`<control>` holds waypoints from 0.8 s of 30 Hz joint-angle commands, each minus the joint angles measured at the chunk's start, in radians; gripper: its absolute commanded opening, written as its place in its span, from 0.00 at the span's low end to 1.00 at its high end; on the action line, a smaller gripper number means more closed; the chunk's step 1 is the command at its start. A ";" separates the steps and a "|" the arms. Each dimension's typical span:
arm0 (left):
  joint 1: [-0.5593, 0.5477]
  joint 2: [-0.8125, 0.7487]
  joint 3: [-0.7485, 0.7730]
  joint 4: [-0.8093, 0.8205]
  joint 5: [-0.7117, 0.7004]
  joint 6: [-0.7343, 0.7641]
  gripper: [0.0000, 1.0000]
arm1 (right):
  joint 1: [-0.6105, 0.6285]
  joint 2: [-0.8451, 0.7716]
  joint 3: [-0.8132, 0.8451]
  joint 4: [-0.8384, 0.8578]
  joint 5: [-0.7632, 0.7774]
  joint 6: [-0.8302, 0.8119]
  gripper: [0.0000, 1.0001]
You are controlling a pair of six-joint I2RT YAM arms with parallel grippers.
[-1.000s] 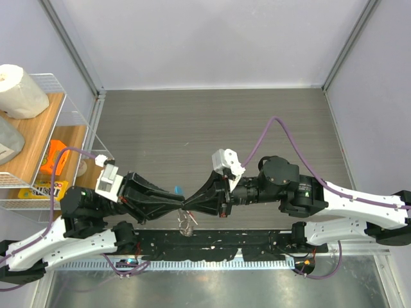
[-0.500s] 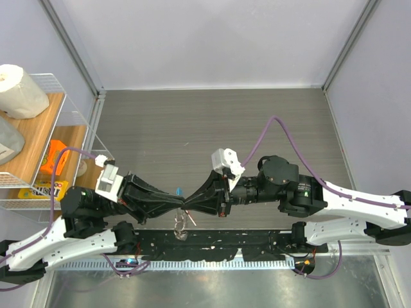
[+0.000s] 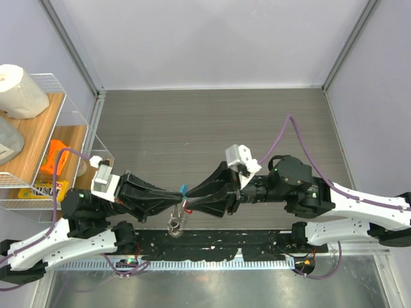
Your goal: Put the keys on the keyring
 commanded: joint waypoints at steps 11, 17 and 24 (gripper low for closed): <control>-0.001 0.009 -0.032 0.382 -0.020 0.022 0.00 | 0.003 -0.096 0.031 0.055 0.096 -0.010 0.52; 0.001 0.047 -0.030 0.470 0.003 0.012 0.00 | 0.003 -0.026 0.134 -0.018 0.073 -0.012 0.48; 0.001 0.054 -0.026 0.485 0.012 0.007 0.00 | 0.006 0.020 0.200 -0.034 0.030 0.009 0.43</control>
